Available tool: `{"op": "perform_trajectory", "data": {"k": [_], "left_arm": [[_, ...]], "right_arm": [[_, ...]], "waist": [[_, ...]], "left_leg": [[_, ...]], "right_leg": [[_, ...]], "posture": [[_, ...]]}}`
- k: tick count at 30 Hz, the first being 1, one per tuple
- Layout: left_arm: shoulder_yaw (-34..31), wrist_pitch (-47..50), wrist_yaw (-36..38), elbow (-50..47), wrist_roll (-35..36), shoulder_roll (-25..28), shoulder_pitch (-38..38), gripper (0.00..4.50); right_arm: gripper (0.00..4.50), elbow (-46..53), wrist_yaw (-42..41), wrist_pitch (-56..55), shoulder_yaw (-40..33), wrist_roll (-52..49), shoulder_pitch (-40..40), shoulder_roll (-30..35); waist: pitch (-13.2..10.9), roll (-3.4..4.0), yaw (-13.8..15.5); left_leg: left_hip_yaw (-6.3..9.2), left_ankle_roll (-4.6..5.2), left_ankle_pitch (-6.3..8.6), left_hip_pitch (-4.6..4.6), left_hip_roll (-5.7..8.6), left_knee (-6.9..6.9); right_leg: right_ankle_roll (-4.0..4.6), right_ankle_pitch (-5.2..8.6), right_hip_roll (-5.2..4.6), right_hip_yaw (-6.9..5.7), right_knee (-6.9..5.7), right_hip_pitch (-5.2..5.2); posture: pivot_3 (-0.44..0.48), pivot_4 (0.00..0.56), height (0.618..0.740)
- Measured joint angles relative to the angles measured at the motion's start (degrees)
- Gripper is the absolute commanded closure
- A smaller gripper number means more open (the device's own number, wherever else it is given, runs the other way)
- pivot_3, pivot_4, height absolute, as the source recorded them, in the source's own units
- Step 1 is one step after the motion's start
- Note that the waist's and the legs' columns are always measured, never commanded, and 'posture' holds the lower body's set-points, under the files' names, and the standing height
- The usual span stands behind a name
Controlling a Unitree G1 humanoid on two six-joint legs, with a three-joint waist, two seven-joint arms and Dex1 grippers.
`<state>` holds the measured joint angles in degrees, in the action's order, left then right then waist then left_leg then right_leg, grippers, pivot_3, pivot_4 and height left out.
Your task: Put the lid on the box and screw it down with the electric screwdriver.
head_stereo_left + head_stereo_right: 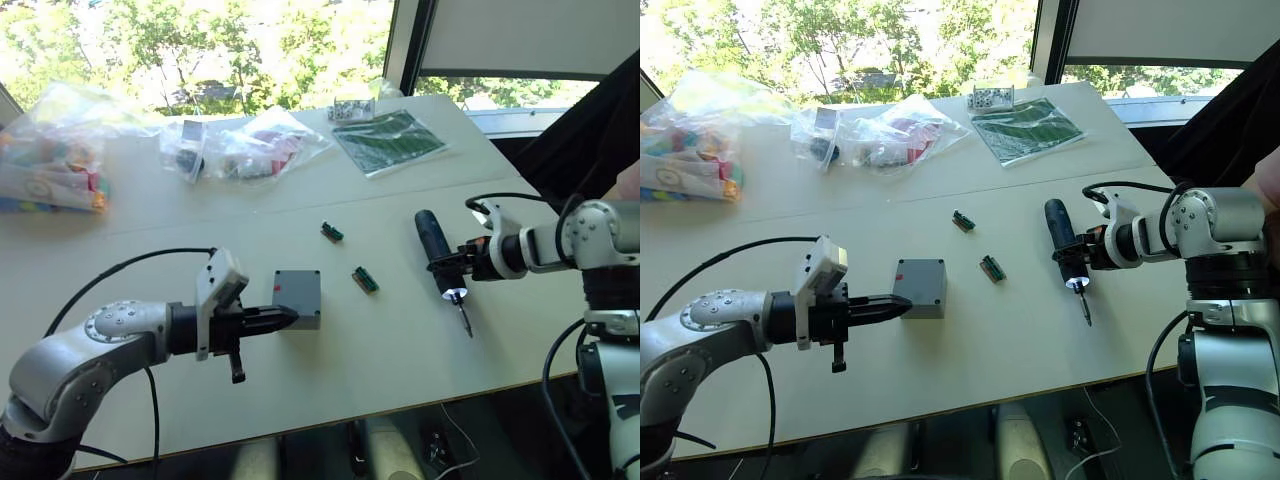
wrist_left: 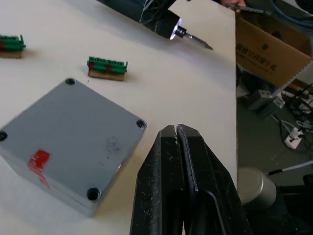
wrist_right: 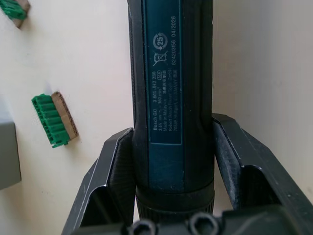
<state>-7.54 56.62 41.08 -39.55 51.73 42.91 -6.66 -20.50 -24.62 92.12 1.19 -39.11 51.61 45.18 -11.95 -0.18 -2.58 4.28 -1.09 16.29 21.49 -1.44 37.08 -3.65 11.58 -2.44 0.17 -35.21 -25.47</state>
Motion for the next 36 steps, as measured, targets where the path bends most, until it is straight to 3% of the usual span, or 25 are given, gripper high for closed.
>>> {"op": "perform_trajectory", "data": {"k": [1, 4, 8, 12, 14, 17, 24, 28, 36], "left_arm": [[-0.1, 0.0, -0.3, -0.1, 0.0, 0.0, 0.8, 4.5], [-1.3, -0.9, -0.6, 0.1, -0.2, 1.0, 3.2, 4.5], [-4.9, -2.6, -0.3, 3.4, -2.0, 2.9, 4.2, 4.5], [-5.7, -5.7, 2.0, 8.1, -6.2, 7.7, 4.2, 4.5], [-5.6, -7.5, 2.9, 11.3, -8.0, 8.2, 2.4, 4.5], [-4.0, -10.4, 3.6, 14.2, -11.8, 8.8, 0.9, 4.5], [8.0, -14.2, 2.4, 20.7, -20.7, 2.5, -6.2, 4.5], [13.2, -15.8, 3.6, 20.5, -24.2, 2.1, -6.8, 4.5], [16.1, -18.5, 6.3, 23.7, -28.0, 0.6, -10.2, 4.5]], "right_arm": [[2.09, -1.1, -0.2, 0.0, 0.6, 0.7, 0.5, -0.3], [1.36, -1.8, -3.0, -1.7, 4.6, 2.9, 2.0, 0.3], [0.08, -1.3, -6.8, -7.8, 9.5, 6.6, 3.0, 1.0], [0.04, -0.5, -12.8, -22.9, 10.4, 10.8, 3.8, 1.2], [0.04, 5.7, -19.5, -36.6, 8.4, 12.0, 2.0, 1.9], [0.04, 15.5, -26.2, -46.9, 7.3, 11.9, -2.3, 2.2], [0.04, 37.1, -29.7, -49.5, 16.1, 12.7, -21.1, -1.3], [0.04, 39.8, -27.9, -48.8, 16.7, 15.0, -23.7, -1.5], [0.04, 41.9, -27.0, -45.0, 18.6, 15.4, -24.1, -5.9]], "waist": [[0.0, 0.0, 0.0], [0.0, 0.0, 0.0], [0.0, -0.03, 0.0], [0.0, 0.0, -0.1], [0.0, 0.0, 0.0], [0.0, -0.05, 0.1], [0.0, -0.1, 0.8], [0.0, -0.15, 0.5], [0.0, -0.17, 0.4]], "left_leg": [[0.0, 0.0, 0.0, 0.0, 0.0, 0.0], [0.01, 0.0, 0.0, -0.01, 0.0, -0.01], [0.01, 0.0, 0.0, 0.0, 0.0, 0.02], [-0.02, -0.01, 0.0, -0.01, 0.0, 0.0], [0.0, -0.01, 0.0, -0.01, -0.05, -0.09], [0.04, -0.02, 0.0, 0.0, -0.12, -0.12], [-0.02, -0.13, -0.05, 0.08, 0.04, 0.01], [-0.07, -0.29, -0.15, -0.01, 0.04, 0.05], [0.08, -0.29, -0.16, -0.08, -0.14, 0.03]], "right_leg": [[0.01, -0.01, 0.0, 0.0, 0.0, 0.0], [0.01, -0.01, 0.0, 0.0, -0.01, 0.01], [0.0, -0.01, -0.02, -0.01, 0.0, 0.02], [-0.01, -0.01, -0.01, -0.01, 0.0, -0.02], [-0.03, 0.0, 0.04, -0.03, -0.01, -0.03], [-0.09, 0.01, 0.11, -0.03, 0.0, 0.0], [0.01, -0.06, -0.14, -0.02, 0.02, 0.04], [-0.12, -0.08, -0.16, -0.01, 0.01, 0.06], [-0.12, -0.08, 0.07, -0.12, -0.12, 0.06]], "posture": [[0.0, 0.15, 0.74], [0.0, 0.15, 0.74], [0.0, 0.15, 0.74], [0.0, 0.15, 0.74], [0.0, 0.15, 0.74], [0.0, 0.15, 0.74], [0.0, 0.15, 0.74], [0.0, 0.15, 0.74], [0.0, 0.15, 0.74]]}}
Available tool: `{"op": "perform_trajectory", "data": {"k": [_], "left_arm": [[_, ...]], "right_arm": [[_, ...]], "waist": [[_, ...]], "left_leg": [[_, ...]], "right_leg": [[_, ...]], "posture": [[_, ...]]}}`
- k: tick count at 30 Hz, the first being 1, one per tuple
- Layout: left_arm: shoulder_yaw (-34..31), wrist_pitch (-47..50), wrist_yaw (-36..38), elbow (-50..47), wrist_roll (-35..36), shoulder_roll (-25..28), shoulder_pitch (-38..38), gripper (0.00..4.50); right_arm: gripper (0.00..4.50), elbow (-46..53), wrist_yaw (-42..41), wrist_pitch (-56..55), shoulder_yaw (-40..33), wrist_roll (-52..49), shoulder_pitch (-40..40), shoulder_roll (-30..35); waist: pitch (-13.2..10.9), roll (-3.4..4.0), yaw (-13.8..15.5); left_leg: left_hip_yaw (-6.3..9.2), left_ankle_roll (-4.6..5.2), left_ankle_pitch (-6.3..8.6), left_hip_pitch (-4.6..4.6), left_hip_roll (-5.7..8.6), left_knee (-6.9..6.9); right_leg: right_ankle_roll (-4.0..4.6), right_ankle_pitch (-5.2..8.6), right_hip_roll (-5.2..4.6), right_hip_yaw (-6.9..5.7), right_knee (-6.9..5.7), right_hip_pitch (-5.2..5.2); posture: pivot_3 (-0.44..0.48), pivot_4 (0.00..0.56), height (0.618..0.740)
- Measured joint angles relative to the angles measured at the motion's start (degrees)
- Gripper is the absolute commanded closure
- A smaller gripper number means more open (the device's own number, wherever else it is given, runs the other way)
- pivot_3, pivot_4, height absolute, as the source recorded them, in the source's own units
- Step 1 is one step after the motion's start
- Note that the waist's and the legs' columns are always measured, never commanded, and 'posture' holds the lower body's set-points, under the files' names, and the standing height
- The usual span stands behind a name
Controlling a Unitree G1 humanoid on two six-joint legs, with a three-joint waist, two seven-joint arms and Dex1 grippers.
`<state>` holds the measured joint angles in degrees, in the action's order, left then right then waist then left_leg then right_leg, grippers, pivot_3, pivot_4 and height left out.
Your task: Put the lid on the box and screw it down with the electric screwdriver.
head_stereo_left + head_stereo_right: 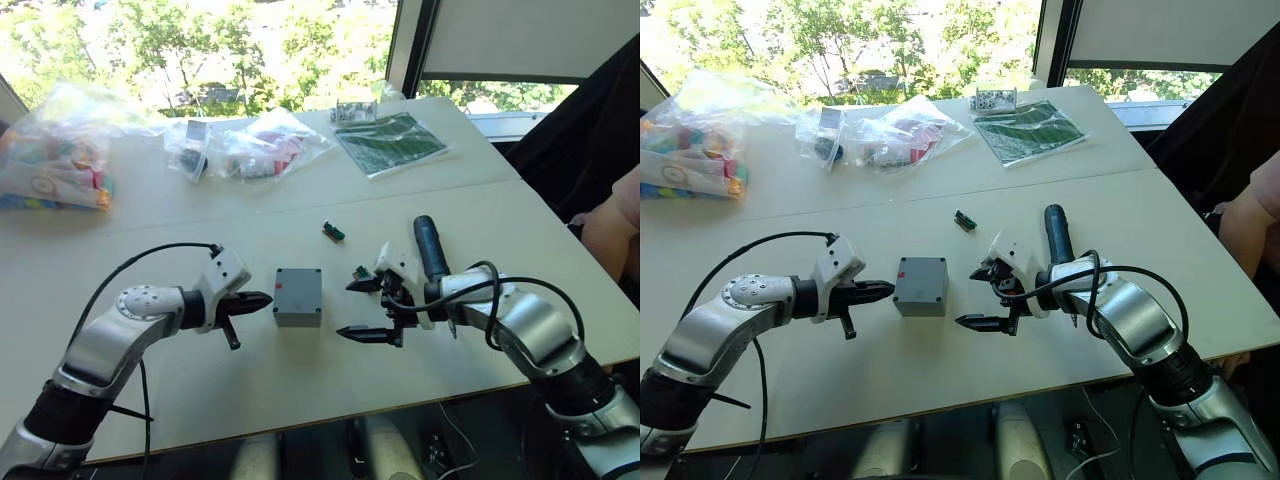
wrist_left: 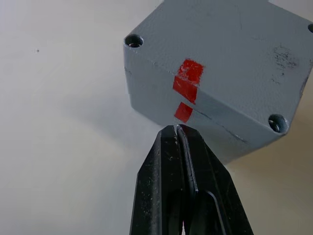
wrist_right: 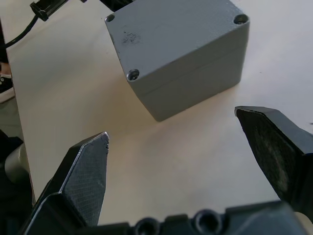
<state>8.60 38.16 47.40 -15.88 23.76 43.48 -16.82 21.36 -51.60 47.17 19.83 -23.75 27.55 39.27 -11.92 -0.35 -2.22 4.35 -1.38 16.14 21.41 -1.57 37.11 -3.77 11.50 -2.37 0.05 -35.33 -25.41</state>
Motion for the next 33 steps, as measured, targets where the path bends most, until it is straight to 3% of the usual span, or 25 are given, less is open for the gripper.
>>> {"op": "perform_trajectory", "data": {"k": [10, 15, 20, 23, 30, 33], "left_arm": [[4.4, -7.1, 1.4, 12.6, -8.5, -6.8, -10.3, 4.5], [4.8, -8.4, 2.6, 13.6, -10.9, -7.0, -11.4, 4.5], [2.2, -6.4, 4.9, 10.3, -11.0, 0.2, -6.3, 4.5], [-0.6, -3.3, 6.0, 5.1, -9.5, 3.7, -0.9, 4.5], [-4.0, 3.4, 6.4, -5.9, -3.5, 4.5, 7.8, 4.5], [-3.4, 5.3, 4.4, -8.6, -1.8, 0.8, 7.6, 4.5]], "right_arm": [[0.04, -0.2, -0.4, 3.2, 3.0, -0.1, 1.7, -5.0], [0.04, 1.1, 0.4, 5.5, 2.8, -0.5, 1.8, -5.9], [0.04, 1.5, -1.1, 3.3, -0.5, 0.8, 3.6, 0.8], [0.04, -2.2, -1.2, -1.9, -0.8, 3.9, 5.1, 1.3], [0.04, -10.6, -2.5, -8.9, 1.1, 7.9, 6.6, -2.5], [0.04, -11.8, -4.4, -10.0, 3.1, 8.4, 6.8, -4.8]], "waist": [[0.0, -0.02, 0.5], [0.0, -0.04, 0.2], [0.0, -0.03, -0.3], [0.0, -0.04, -0.3], [0.0, -0.08, -0.2], [0.0, -0.08, 0.0]], "left_leg": [[0.0, -0.01, -0.01, 0.03, 0.08, 0.04], [0.02, -0.02, -0.02, 0.01, 0.08, 0.04], [0.02, -0.02, -0.01, -0.02, 0.08, 0.02], [0.02, -0.02, -0.01, -0.04, 0.04, -0.02], [0.0, -0.02, -0.02, 0.0, 0.06, 0.04], [0.02, -0.03, -0.02, -0.02, 0.07, 0.05]], "right_leg": [[0.04, -0.05, -0.07, 0.01, -0.04, 0.03], [0.06, -0.06, -0.07, 0.02, -0.12, 0.02], [0.04, -0.03, -0.07, 0.02, -0.12, 0.0], [0.03, -0.01, -0.05, 0.01, -0.11, -0.01], [0.04, -0.03, -0.11, 0.02, -0.11, 0.02], [0.04, -0.04, -0.09, 0.01, -0.17, 0.03]], "posture": [[0.0, 0.15, 0.74], [0.0, 0.15, 0.74], [0.0, 0.15, 0.74], [0.0, 0.15, 0.74], [0.0, 0.15, 0.74], [0.0, 0.15, 0.74]]}}
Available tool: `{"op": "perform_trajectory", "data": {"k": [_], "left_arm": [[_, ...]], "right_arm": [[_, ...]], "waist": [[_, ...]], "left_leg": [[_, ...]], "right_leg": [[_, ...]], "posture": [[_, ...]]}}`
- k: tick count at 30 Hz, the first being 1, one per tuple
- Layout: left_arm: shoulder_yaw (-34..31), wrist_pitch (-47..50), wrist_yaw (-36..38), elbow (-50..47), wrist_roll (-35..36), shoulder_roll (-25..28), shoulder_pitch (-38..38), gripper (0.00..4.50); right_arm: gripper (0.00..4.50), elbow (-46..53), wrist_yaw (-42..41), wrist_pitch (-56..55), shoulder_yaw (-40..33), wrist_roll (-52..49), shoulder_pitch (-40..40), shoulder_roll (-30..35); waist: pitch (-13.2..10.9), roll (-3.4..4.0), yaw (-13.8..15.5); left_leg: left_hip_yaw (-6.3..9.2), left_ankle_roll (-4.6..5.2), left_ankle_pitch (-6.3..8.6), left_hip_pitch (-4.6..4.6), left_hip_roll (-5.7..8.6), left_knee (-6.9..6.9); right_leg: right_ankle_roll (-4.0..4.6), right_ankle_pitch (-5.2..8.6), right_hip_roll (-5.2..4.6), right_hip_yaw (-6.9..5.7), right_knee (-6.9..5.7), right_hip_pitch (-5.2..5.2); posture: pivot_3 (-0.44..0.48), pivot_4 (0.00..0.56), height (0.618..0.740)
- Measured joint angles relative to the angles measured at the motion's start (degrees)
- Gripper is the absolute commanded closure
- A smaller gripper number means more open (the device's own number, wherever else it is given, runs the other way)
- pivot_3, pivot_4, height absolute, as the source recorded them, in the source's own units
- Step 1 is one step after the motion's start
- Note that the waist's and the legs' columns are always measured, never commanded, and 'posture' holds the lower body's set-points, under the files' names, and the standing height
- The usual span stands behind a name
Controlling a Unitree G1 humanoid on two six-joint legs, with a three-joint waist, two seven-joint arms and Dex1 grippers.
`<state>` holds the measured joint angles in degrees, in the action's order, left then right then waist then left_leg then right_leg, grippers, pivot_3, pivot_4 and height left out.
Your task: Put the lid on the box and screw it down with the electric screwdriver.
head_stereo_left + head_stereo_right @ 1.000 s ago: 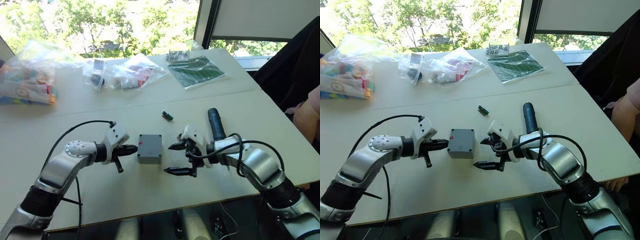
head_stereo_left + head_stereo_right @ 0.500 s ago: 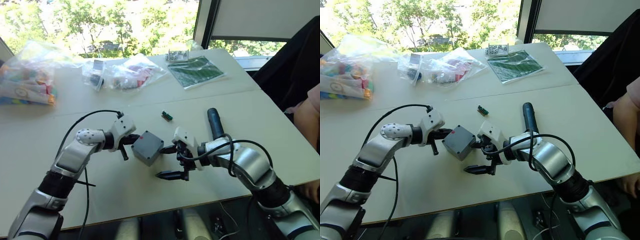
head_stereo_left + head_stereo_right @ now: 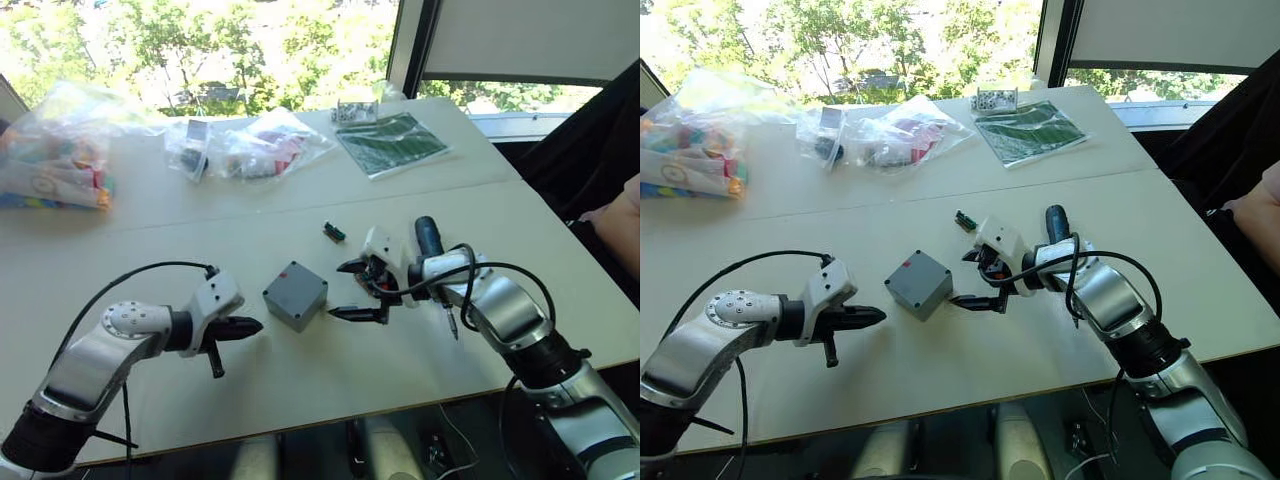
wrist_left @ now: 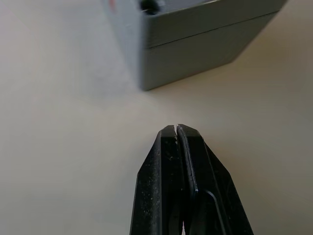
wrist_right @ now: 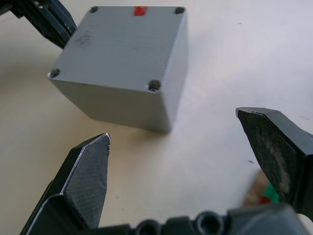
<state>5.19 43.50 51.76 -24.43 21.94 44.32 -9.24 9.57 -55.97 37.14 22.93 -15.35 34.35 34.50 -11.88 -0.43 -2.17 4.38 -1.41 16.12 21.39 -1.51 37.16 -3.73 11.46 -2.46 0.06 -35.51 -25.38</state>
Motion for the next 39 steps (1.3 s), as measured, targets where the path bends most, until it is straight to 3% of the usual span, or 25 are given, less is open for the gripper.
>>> {"op": "perform_trajectory", "data": {"k": [9, 19, 22, 25, 29, 34, 39], "left_arm": [[1.2, 0.7, -8.0, 4.6, -3.4, -5.3, -6.6, 4.5], [1.2, 0.8, -8.2, 5.6, -4.0, -5.7, -8.2, 4.5], [1.1, 1.7, -7.0, 4.0, -2.9, -5.0, -8.1, 4.5], [-1.6, 5.1, -3.6, -1.0, 1.9, -0.7, -6.0, 4.5], [-9.4, 9.1, -1.6, -1.5, 9.2, 0.4, -5.7, 4.5], [-13.9, 10.1, -2.9, 0.0, 12.7, 0.0, -7.9, 4.5], [-14.3, 10.0, -5.6, 1.5, 13.9, -2.2, -9.1, 4.5]], "right_arm": [[0.04, 1.1, -1.9, 1.0, 0.6, -0.4, -0.5, -0.8], [0.04, 4.3, -0.9, 2.7, 0.2, -0.6, -2.7, -0.8], [0.04, 4.6, -1.6, 2.4, -1.7, -1.3, -2.4, 0.2], [0.04, 2.7, -2.9, 5.3, -10.4, -6.8, 2.8, 1.6], [0.04, -10.5, 0.5, 1.8, -18.8, -6.9, 12.7, -0.6], [0.04, -25.8, 4.6, -4.8, -16.5, -1.5, 13.9, -6.1], [1.19, -49.0, 8.6, -17.6, -14.5, 5.2, 20.6, -15.4]], "waist": [[0.0, -0.03, 0.1], [0.0, -0.03, -0.1], [0.0, -0.03, -0.1], [0.0, -0.04, -0.3], [0.1, -0.17, -0.3], [0.1, -0.19, -0.3], [0.1, -0.2, -0.6]], "left_leg": [[0.04, -0.04, -0.02, -0.01, 0.0, 0.05], [0.03, -0.04, -0.03, -0.01, 0.0, 0.05], [0.03, -0.04, -0.03, 0.02, 0.01, 0.06], [0.0, -0.05, -0.03, 0.0, 0.02, 0.06], [0.04, -0.04, -0.03, -0.11, -0.04, -0.01], [0.02, -0.07, -0.05, 0.02, -0.02, -0.03], [-0.14, -0.12, -0.08, -0.02, 0.0, -0.03]], "right_leg": [[0.1, -0.07, 0.04, 0.0, -0.05, 0.02], [0.2, -0.13, 0.02, 0.0, -0.04, 0.02], [0.19, -0.12, 0.02, 0.0, -0.04, 0.02], [0.21, -0.14, -0.01, 0.03, -0.04, 0.0], [0.21, -0.11, 0.11, -0.02, -0.04, 0.05], [0.22, -0.21, 0.06, 0.02, -0.03, -0.01], [0.1, -0.36, 0.01, 0.11, 0.0, -0.03]], "posture": [[0.0, 0.15, 0.74], [0.0, 0.15, 0.74], [0.0, 0.15, 0.74], [0.0, 0.15, 0.74], [0.0, 0.15, 0.74], [0.0, 0.15, 0.74], [0.0, 0.15, 0.74]]}}
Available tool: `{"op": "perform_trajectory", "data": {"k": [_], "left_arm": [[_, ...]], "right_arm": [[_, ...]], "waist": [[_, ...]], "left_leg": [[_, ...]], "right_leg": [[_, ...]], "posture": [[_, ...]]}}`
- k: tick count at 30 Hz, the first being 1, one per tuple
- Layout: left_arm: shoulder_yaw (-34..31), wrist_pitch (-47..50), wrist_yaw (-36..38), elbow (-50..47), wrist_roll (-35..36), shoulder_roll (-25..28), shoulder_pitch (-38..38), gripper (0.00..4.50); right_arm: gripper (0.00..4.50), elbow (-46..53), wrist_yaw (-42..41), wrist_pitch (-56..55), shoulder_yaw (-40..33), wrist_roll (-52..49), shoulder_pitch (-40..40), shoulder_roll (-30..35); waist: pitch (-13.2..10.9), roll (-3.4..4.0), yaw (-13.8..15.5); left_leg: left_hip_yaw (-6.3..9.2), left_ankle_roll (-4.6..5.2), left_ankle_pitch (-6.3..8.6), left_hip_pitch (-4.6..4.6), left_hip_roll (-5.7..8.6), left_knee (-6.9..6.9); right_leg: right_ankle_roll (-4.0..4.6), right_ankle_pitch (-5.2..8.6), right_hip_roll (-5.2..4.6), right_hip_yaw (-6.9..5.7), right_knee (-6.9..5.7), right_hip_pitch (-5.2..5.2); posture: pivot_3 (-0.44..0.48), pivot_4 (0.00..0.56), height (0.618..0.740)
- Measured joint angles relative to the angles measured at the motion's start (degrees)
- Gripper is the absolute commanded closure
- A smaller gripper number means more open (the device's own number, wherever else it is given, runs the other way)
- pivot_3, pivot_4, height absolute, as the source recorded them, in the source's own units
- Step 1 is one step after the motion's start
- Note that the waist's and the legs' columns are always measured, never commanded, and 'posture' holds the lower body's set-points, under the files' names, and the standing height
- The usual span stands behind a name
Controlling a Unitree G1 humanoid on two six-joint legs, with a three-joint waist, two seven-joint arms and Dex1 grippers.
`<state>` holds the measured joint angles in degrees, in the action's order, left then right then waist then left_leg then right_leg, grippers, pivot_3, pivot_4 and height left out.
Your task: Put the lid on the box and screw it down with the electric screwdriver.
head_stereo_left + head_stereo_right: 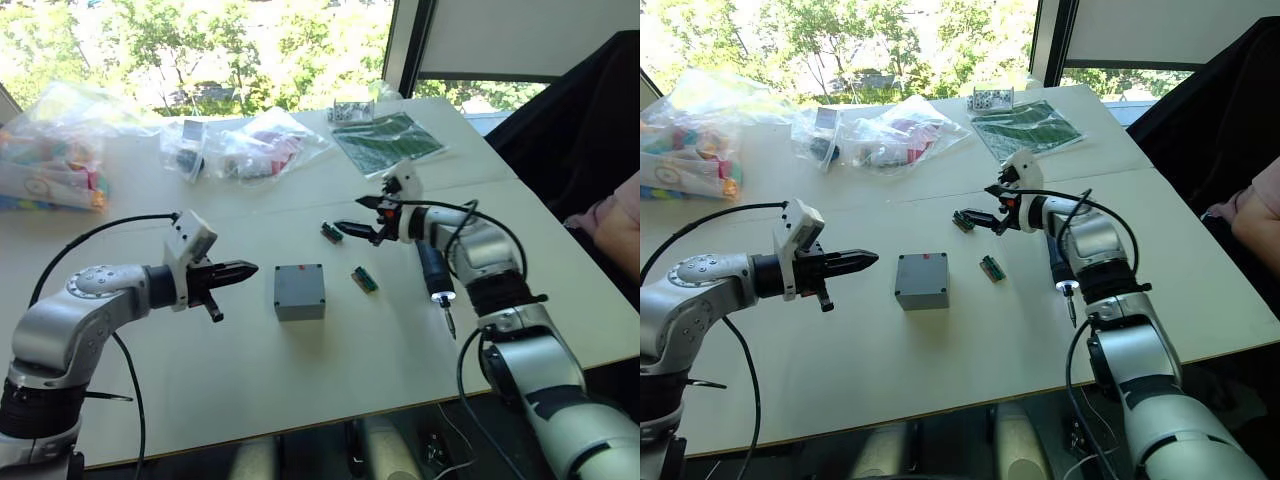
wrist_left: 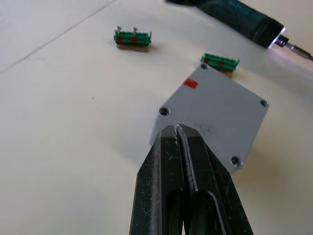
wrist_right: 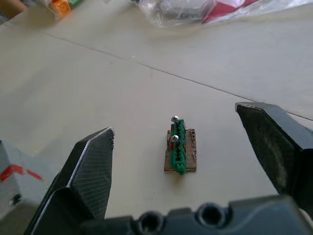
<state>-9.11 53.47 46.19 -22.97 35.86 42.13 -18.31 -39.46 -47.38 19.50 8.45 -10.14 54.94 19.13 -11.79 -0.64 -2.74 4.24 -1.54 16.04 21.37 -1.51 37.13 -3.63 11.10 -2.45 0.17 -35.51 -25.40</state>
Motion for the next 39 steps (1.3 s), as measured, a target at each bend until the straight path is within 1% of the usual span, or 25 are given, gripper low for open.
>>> {"op": "perform_trajectory", "data": {"k": [3, 4, 7, 12, 27, 30, 33, 39], "left_arm": [[-0.3, 0.0, -1.3, -1.0, 0.8, -0.2, 1.0, 4.5], [-0.6, 0.0, -1.7, -1.6, 1.0, -0.4, 1.6, 4.5], [-0.7, 0.1, -2.8, -2.5, 1.5, -0.5, 3.1, 4.5], [-0.7, 0.1, -3.6, -3.1, 2.2, -0.4, 4.5, 4.5], [0.6, -1.0, -3.9, -2.9, 2.1, -0.4, 4.6, 4.5], [0.6, -1.2, -3.9, -2.9, 2.1, -0.4, 4.6, 4.5], [0.6, -1.2, -3.9, -2.8, 2.1, -0.4, 4.6, 4.5], [0.8, -1.2, -4.0, -2.8, 2.1, -0.4, 4.6, 4.5]], "right_arm": [[2.21, -8.8, 0.5, -5.0, 0.3, 2.2, 2.9, -2.7], [2.48, -10.9, 0.5, -6.3, 0.3, 3.0, 3.8, -3.0], [2.48, -15.3, 1.0, -9.6, 0.3, 4.7, 5.7, -3.7], [2.48, -19.2, 0.9, -12.7, 0.3, 7.0, 6.3, -4.6], [2.48, -21.7, 1.4, -13.7, -0.8, 9.3, 6.3, -5.3], [3.25, -21.7, 1.8, -13.7, -1.0, 9.4, 6.3, -5.5], [4.48, -21.7, 2.1, -13.7, -1.0, 9.4, 6.3, -5.6], [4.48, -21.7, 2.3, -13.7, -1.3, 9.5, 6.3, -5.7]], "waist": [[0.0, 0.01, 0.1], [0.0, 0.01, 0.2], [0.0, 0.01, 0.2], [0.0, 0.01, 0.2], [0.0, 0.01, 0.1], [0.0, 0.01, 0.1], [0.0, 0.01, 0.1], [0.0, 0.01, 0.1]], "left_leg": [[0.05, -0.02, -0.01, 0.0, -0.01, -0.01], [0.06, -0.05, -0.03, 0.01, 0.0, -0.01], [0.05, -0.11, -0.06, 0.01, 0.01, 0.01], [0.08, -0.11, -0.06, -0.03, 0.0, -0.01], [0.09, -0.12, -0.07, -0.04, 0.0, 0.0], [0.08, -0.11, -0.07, -0.03, 0.0, 0.0], [0.08, -0.12, -0.07, -0.03, 0.0, 0.0], [0.08, -0.12, -0.07, -0.04, 0.0, 0.0]], "right_leg": [[0.0, 0.0, 0.02, 0.0, -0.03, -0.01], [0.0, 0.0, 0.02, 0.0, -0.03, 0.0], [0.02, 0.0, 0.0, 0.0, -0.02, 0.02], [0.04, -0.01, 0.04, 0.0, -0.09, 0.01], [0.03, -0.01, 0.03, 0.0, -0.12, 0.01], [0.03, -0.01, 0.03, 0.0, -0.13, 0.01], [0.03, -0.01, 0.03, 0.0, -0.13, 0.01], [0.03, -0.01, 0.03, 0.0, -0.13, 0.01]], "posture": [[0.0, 0.15, 0.74], [0.0, 0.15, 0.74], [0.0, 0.15, 0.74], [0.0, 0.15, 0.74], [0.0, 0.15, 0.74], [0.0, 0.15, 0.74], [0.0, 0.15, 0.74], [0.0, 0.15, 0.74]]}}
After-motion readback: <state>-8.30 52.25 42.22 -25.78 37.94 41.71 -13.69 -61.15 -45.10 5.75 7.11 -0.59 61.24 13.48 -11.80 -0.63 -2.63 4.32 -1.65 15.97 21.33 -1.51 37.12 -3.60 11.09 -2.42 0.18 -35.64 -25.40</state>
